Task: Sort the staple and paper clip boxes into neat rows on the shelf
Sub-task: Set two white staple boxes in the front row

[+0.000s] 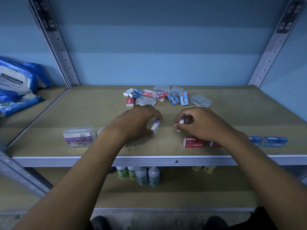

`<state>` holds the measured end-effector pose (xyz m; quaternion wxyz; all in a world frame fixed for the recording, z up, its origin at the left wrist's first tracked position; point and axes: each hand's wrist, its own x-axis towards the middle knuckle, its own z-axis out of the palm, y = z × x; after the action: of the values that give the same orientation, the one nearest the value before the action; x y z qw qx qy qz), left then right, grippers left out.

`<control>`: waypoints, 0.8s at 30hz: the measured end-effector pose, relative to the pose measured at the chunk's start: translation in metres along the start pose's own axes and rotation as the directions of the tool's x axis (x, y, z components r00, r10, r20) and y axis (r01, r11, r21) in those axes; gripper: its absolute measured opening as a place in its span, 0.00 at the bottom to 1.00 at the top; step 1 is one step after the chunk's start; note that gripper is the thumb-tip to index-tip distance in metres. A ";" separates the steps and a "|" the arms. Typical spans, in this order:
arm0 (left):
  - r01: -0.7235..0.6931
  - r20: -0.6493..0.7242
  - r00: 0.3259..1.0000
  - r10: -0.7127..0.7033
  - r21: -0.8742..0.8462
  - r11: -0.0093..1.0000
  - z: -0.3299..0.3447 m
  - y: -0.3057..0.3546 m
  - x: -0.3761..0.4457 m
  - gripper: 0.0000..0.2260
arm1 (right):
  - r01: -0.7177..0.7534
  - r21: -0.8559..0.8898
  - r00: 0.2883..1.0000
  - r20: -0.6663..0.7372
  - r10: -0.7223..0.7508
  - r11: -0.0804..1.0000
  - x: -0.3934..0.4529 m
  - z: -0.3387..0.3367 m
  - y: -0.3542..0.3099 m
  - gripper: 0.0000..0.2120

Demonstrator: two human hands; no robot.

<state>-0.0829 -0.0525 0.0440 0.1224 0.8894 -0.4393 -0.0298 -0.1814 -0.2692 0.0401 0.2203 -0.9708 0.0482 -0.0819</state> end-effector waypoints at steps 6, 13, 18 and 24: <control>0.038 -0.050 0.998 -0.041 -0.057 0.998 0.001 0.005 0.000 0.16 | 0.031 0.069 0.999 0.015 -0.032 0.997 -0.001 0.002 -0.003 0.14; 0.146 -0.021 0.989 -0.148 -0.066 0.987 -0.002 0.005 -0.003 0.20 | -0.014 0.132 0.999 0.053 0.007 0.991 -0.002 0.003 -0.002 0.21; 0.130 0.028 0.991 -0.130 -0.001 0.991 -0.007 -0.002 -0.006 0.11 | 0.009 0.078 1.000 0.012 -0.010 0.997 -0.001 0.002 -0.003 0.10; 0.181 0.009 0.984 -0.181 -0.007 0.984 -0.017 0.001 -0.016 0.10 | 0.002 0.111 0.997 0.071 -0.010 0.994 -0.005 0.000 -0.012 0.05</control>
<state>-0.0904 -0.0371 0.0595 0.1209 0.9250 -0.3573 -0.0463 -0.1858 -0.2574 0.0443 0.2754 -0.9594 0.0328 -0.0502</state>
